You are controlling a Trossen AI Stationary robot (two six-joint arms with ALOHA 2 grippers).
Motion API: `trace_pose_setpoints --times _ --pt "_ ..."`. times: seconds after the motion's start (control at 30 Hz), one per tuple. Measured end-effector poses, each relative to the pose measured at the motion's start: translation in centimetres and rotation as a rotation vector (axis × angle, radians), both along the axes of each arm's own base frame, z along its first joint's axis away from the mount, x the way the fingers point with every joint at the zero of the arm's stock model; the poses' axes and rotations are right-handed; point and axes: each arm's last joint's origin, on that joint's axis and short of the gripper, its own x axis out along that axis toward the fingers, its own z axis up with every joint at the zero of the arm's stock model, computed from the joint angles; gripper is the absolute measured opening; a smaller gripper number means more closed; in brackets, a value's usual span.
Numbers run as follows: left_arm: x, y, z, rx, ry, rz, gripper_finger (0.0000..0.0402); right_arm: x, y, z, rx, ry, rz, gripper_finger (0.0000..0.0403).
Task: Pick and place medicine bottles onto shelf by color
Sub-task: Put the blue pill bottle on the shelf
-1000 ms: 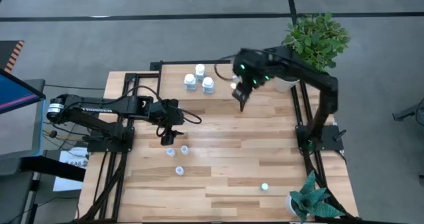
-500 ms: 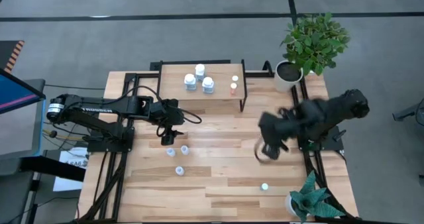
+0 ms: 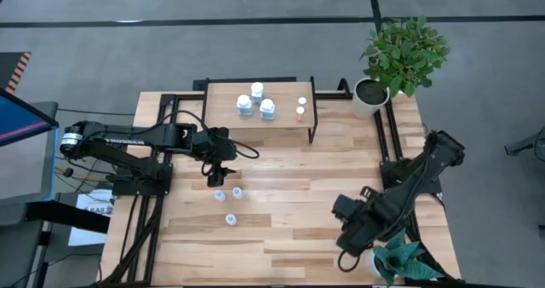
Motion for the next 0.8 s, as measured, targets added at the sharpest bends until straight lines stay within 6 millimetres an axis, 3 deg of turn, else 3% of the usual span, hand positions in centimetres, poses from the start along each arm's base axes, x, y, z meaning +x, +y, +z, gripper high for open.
trace_pose_setpoints --times 0.33,0.63,0.8 --pt "0.0 0.0 0.0 -0.001 0.0 0.001 0.0242 0.9 0.9 -3.0 -0.01 0.067 0.018 0.0172" --pt "0.0 0.0 0.0 -0.001 0.0 0.001 0.0242 -2.1 -1.5 -5.9 -0.079 0.162 -0.021 0.0159" --pt "0.0 0.0 0.0 -0.001 0.0 0.001 0.0242 -3.0 -2.3 -7.4 0.032 0.041 -0.043 0.0151"
